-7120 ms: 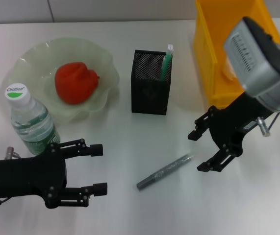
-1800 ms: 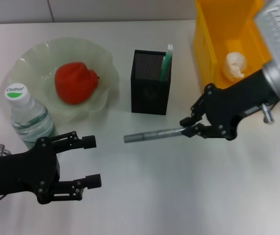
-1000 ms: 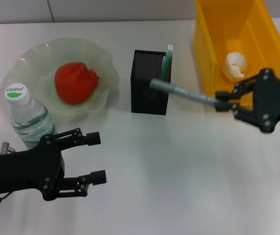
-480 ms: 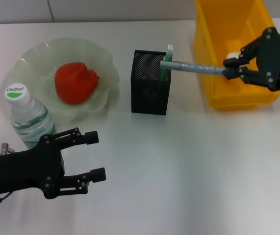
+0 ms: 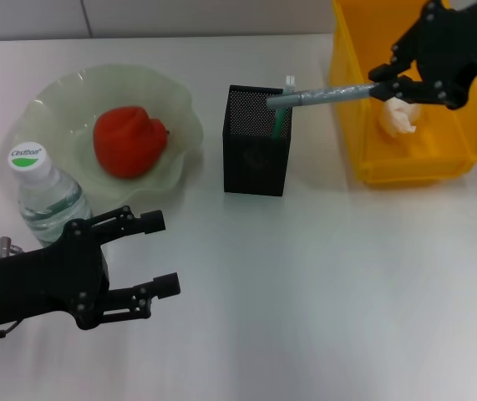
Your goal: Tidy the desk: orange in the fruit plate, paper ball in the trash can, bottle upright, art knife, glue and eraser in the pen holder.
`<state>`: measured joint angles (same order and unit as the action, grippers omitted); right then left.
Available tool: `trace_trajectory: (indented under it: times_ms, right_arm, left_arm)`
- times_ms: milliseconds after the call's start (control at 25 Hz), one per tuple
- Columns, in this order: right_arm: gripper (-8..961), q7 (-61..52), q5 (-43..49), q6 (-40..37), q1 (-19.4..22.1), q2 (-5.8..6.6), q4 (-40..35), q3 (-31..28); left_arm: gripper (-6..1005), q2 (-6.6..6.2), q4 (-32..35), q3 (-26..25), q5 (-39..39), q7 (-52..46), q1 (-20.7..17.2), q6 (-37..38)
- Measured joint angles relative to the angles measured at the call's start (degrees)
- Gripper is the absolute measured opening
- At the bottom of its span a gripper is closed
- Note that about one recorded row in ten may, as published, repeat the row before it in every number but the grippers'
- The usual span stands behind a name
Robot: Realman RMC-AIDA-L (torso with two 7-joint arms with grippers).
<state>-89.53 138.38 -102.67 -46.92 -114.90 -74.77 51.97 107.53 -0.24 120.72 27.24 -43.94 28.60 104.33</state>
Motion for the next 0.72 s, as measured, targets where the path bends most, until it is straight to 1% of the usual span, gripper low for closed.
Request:
trace_trajectory:
  times_ms: [120,280,440,560,720]
  right_arm:
    - [113,-0.3,3.9,0.3,-2.9,0.0,-0.1,2.6]
    - [111,-0.3,7.5,0.9,-5.6,-0.42,-0.1,6.7]
    - [113,-0.3,10.9,1.9,-7.3,-1.19,-0.3,11.2]
    - [114,0.0,12.5,3.1,-8.2,-1.81,-0.4,12.9]
    - [116,0.1,13.2,4.8,-9.2,-2.13,-0.3,15.7]
  left_arm:
    - [813,0.42,-0.2,-1.3,0.0,1.5,-0.6,0.0]
    - [813,0.74,-0.4,-2.0,-0.1,2.0,-0.8,-0.7]
    - [813,1.23,-0.4,-2.4,-0.1,3.6,-0.9,-1.1]
    - [812,1.34,-0.3,-2.9,-0.1,3.9,-1.0,-1.4]
    - [812,1.36,0.0,-3.4,-0.1,4.0,-1.3,-1.5]
